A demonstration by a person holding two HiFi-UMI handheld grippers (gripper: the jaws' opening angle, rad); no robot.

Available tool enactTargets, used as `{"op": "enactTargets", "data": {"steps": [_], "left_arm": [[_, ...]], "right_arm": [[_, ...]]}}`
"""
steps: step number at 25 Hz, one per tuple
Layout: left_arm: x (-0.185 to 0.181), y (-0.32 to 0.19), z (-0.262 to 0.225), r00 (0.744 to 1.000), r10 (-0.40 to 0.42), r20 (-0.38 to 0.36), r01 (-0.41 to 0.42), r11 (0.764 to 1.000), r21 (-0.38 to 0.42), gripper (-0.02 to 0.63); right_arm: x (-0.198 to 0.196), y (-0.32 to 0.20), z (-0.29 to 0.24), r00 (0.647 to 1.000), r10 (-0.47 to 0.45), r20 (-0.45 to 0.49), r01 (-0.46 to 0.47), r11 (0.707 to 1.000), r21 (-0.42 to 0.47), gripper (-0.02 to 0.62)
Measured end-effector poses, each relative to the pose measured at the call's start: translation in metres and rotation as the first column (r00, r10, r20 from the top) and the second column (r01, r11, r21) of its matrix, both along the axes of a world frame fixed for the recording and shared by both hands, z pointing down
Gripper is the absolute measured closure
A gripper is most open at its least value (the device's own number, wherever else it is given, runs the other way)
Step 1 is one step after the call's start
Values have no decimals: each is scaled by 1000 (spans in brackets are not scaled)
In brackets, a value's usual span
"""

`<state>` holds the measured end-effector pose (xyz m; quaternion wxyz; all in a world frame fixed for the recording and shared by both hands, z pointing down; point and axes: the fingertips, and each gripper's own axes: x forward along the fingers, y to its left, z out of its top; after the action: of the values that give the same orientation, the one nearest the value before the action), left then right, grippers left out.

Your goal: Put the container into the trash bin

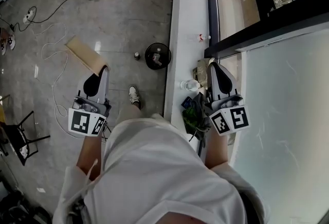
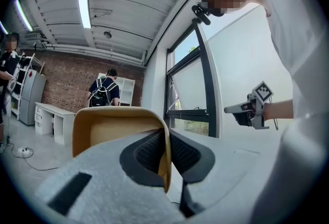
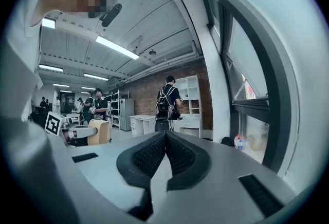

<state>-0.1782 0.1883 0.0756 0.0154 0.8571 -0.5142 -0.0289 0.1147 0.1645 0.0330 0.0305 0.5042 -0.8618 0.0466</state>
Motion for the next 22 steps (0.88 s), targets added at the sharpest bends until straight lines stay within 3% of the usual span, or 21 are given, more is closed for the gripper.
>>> {"op": "enactTargets", "data": {"steps": [4, 10, 15, 22], "left_arm": [[-17, -56, 11, 997, 45, -57, -46, 998, -32, 584], [-11, -114, 32, 983, 148, -111, -157, 985, -75, 584], [22, -142, 45, 973, 194, -127, -209, 971, -116, 584], [60, -170, 21, 976, 211, -57, -216, 972, -94, 584]], "right_arm": [[-30, -50, -16, 999, 25, -44, -24, 1000, 13, 594], [-57, -86, -15, 995, 60, -79, -62, 998, -24, 594], [-36, -109, -12, 994, 85, -74, -88, 995, -43, 594], [2, -152, -12, 996, 90, 14, -90, 996, -18, 594]]}}
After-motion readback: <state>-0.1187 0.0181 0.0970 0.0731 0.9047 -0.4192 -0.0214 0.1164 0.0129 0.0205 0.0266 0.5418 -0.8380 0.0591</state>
